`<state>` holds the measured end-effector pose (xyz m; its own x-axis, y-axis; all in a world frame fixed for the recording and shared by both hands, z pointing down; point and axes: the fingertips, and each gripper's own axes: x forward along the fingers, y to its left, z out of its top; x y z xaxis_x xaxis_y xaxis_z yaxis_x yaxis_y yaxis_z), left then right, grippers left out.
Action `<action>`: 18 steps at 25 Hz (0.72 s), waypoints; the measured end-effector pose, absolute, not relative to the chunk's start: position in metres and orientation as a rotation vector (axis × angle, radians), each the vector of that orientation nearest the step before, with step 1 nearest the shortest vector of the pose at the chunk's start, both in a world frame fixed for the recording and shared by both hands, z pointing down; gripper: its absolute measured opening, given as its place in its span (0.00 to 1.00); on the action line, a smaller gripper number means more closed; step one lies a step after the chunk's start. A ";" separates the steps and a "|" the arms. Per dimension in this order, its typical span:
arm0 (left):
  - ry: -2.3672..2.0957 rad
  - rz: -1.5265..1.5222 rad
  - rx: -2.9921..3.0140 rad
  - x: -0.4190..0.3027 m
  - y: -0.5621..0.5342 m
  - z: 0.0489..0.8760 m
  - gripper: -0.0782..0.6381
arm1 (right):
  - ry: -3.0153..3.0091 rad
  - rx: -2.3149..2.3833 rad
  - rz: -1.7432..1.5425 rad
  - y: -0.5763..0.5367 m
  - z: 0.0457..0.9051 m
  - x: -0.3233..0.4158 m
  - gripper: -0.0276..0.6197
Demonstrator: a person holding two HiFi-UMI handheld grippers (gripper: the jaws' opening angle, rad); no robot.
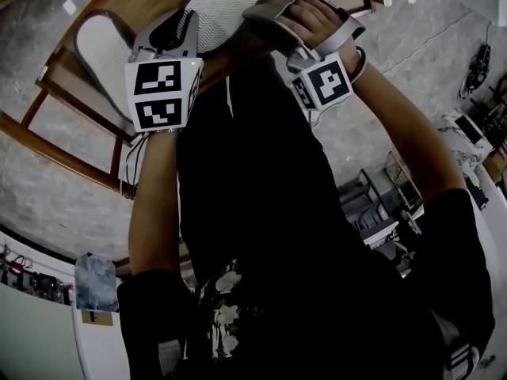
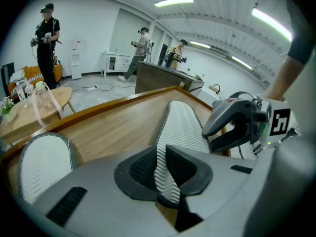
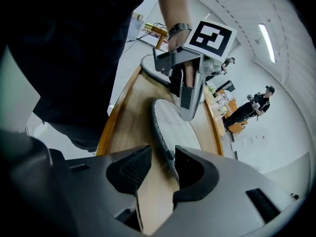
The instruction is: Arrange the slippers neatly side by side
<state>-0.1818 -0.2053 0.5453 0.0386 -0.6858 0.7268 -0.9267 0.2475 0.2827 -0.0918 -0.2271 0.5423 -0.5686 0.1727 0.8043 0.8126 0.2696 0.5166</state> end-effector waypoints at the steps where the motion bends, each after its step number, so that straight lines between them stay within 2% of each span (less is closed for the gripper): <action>1: -1.710 0.376 1.505 -0.182 -0.206 0.545 0.19 | -1.921 -0.879 -1.331 -0.227 0.543 -0.095 0.23; 5: -1.738 0.376 1.486 -0.187 -0.207 0.543 0.14 | -1.967 -0.816 -1.329 -0.221 0.542 -0.110 0.21; 18: -1.849 0.255 1.427 -0.199 -0.211 0.516 0.13 | -2.186 -0.743 -1.007 -0.212 0.482 -0.126 0.10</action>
